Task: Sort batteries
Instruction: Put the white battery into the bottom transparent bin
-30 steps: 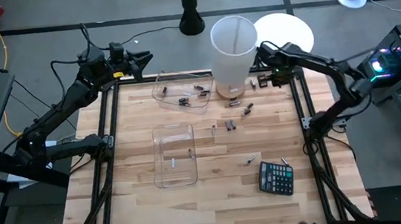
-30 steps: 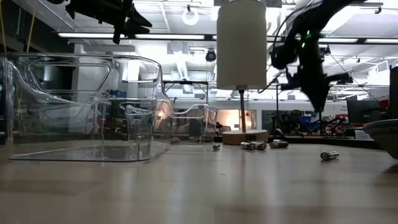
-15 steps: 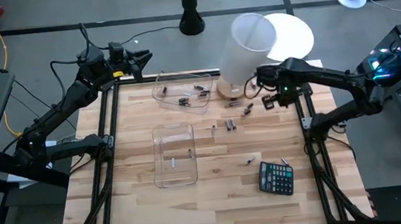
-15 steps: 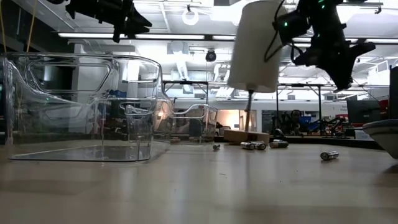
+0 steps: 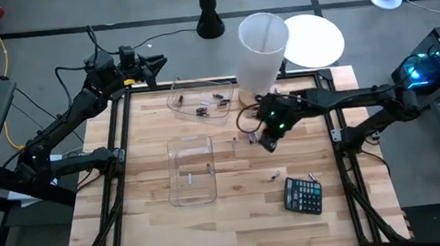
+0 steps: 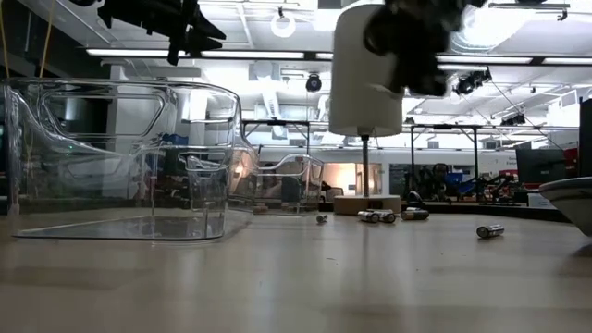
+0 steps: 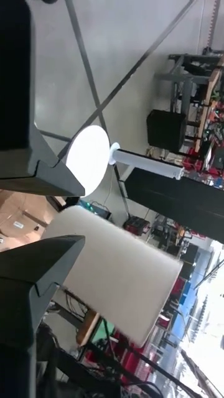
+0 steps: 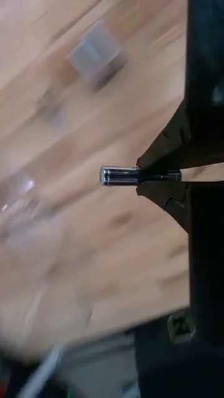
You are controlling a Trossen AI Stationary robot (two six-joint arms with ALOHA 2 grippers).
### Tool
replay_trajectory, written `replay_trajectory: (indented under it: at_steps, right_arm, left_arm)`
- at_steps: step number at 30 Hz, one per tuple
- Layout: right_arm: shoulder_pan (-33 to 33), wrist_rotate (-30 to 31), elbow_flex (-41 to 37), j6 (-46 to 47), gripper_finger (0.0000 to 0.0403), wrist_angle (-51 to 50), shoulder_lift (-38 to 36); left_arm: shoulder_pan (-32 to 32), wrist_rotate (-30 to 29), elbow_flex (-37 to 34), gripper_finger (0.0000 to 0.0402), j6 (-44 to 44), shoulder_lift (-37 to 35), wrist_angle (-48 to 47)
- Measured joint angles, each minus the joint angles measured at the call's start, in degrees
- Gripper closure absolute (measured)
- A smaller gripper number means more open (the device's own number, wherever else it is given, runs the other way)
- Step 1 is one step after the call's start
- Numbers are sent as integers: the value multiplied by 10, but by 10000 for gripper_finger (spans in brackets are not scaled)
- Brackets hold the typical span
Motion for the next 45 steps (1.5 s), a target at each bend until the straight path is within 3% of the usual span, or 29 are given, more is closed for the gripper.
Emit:
replay_trajectory:
  at_steps: [5, 10, 14, 18, 22, 29, 33, 36, 39, 45]
  right_arm:
    - [52, 14, 0, 35, 402, 176, 52]
    - [104, 91, 6, 99, 402, 331, 131]
    - [123, 156, 69, 104, 402, 354, 215]
    - [123, 169, 149, 109, 401, 345, 297]
    - [121, 171, 226, 137, 371, 283, 350]
    - [119, 169, 318, 76, 257, 127, 369]
    - [126, 181, 388, 47, 216, -77, 368]
    - [153, 210, 416, 86, 211, -274, 366]
    - [191, 181, 385, 102, 209, -383, 359]
    - [246, 156, 216, 13, 209, -350, 293]
  left_arm:
    - [-2, 26, 0, 296, 0, 0, 0]
    - [-2, 100, 0, 296, 0, 0, -2]
    - [-2, 136, 0, 296, 0, 0, -3]
    - [-5, 139, 0, 296, -23, 0, -4]
    - [-5, 155, 0, 296, -45, 0, -3]
    - [-6, 166, 0, 296, -50, 0, -3]
    - [-6, 166, 0, 296, -65, 0, -3]
    - [-6, 166, 0, 296, -75, 0, -3]
    - [-8, 166, 0, 296, -82, 0, -3]
    - [-12, 166, 0, 296, -89, 0, -3]
